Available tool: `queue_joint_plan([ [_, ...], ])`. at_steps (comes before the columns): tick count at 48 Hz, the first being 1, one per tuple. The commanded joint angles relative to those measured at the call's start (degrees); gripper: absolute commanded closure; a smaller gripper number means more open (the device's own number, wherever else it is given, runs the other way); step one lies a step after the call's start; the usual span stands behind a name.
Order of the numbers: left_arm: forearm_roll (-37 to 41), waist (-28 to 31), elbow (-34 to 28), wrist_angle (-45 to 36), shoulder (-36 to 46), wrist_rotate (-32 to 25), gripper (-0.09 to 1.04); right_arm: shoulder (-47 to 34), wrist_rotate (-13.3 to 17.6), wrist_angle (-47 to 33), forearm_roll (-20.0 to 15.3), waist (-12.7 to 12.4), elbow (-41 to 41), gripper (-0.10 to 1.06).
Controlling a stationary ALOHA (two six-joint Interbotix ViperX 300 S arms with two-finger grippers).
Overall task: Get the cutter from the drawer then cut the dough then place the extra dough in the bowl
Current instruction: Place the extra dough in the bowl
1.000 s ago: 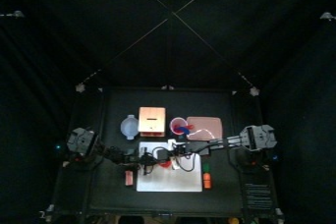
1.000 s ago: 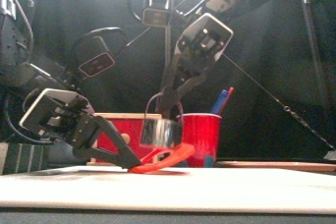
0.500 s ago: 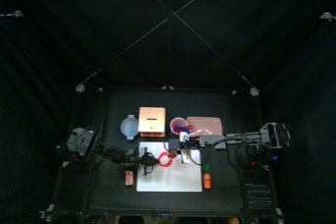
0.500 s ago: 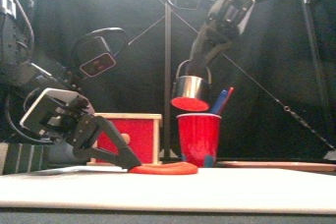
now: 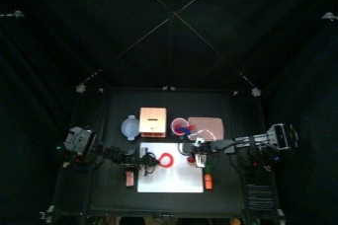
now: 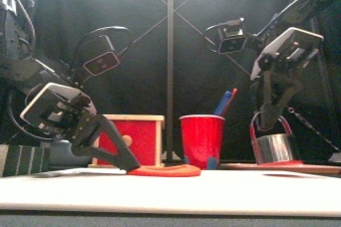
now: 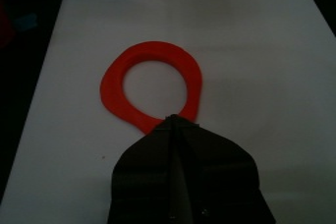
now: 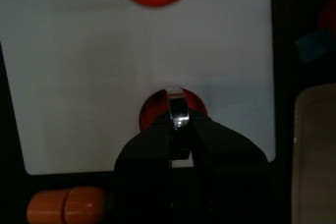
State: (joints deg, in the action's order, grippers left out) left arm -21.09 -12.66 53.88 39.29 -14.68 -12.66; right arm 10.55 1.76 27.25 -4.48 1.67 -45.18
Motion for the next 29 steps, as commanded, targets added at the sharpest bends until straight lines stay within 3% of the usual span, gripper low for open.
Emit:
queue_joint_plan([
  [1,0.1,0.9,-1.1,-1.5,1.8,0.0,0.47,-0.5,0.1,-1.4,0.2,0.8,0.2,0.59],
  [13,0.1,1.1,-1.6,-2.9,3.4,-1.3,0.47,-3.0,0.3,-1.6,0.0,2.4,0.4,0.51],
  [19,0.2,1.2,-1.6,-3.2,4.7,-2.3,0.47,-2.6,0.6,-1.6,-0.2,3.1,0.7,0.33],
  [29,0.2,1.6,-1.4,-3.2,6.8,-2.8,0.47,-1.4,4.4,-1.4,1.8,3.1,1.1,0.04],
])
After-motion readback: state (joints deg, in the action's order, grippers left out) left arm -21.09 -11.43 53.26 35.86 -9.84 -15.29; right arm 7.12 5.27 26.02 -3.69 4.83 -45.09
